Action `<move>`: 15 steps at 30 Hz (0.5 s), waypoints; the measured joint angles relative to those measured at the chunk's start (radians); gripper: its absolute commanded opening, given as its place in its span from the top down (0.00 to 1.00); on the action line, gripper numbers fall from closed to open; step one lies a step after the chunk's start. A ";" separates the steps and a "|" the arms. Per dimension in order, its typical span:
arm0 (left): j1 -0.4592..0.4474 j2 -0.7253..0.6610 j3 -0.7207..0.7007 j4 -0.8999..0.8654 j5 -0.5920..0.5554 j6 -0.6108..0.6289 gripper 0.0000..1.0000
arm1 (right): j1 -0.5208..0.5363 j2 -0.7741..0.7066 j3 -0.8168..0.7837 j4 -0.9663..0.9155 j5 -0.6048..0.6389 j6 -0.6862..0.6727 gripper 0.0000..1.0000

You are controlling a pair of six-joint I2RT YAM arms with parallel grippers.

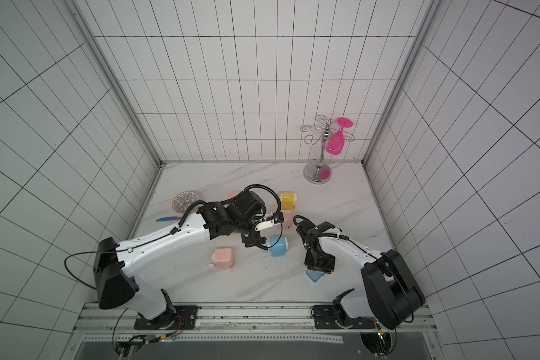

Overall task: Put the tray back into the pencil sharpener
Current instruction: Move the container to the center of the board.

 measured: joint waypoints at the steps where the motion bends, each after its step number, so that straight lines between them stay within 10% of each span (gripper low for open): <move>1: 0.000 0.000 0.000 0.000 0.000 0.000 0.14 | 0.000 0.006 0.002 0.003 0.002 0.016 0.59; 15: 0.002 0.000 -0.001 0.006 -0.009 -0.002 0.14 | 0.000 0.026 0.076 0.051 0.044 0.239 0.63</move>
